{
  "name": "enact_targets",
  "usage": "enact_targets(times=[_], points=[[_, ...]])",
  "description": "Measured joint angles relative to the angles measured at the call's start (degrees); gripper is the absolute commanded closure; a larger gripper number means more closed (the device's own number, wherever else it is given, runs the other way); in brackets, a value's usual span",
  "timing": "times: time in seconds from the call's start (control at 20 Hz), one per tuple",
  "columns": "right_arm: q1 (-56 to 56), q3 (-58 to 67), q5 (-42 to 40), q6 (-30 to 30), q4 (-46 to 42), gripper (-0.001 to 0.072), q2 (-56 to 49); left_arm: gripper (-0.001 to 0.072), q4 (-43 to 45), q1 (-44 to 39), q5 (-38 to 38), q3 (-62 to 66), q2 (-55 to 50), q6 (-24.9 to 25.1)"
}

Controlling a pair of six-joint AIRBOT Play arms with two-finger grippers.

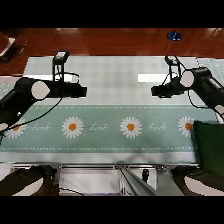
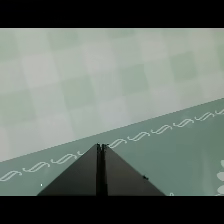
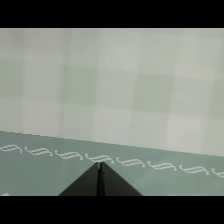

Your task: Fold the shirts.

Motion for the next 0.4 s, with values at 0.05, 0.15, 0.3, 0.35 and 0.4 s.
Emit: enact_targets(times=[0.05,0.15,0.3,0.35,0.4], points=[[0.0,0.0,-0.1,0.0,0.0,0.069,0.0,0.068,0.1,0.0,0.0,0.0,-0.1,-0.2],[0.1,0.0,-0.2,0.2,-0.1,0.0691,-0.1,0.068,0.2,-0.1,0.0,0.0,-0.2,-0.2],[0.2,-0.1,-0.3,0.4,-0.3,0.0691,-0.2,0.068,0.4,-0.1,0.0,0.0,-0.2,-0.2],[0.2,-0.1,-0.3,0.4,-0.3,0.069,-0.2,0.068,0.4,-0.1,0.0,0.0,-0.2,-0.2],[0.2,-0.1,-0.3,0.4,-0.3,0.069,-0.2,0.068,0.4,-0.1,0.0,0.0,-0.2,-0.2]])
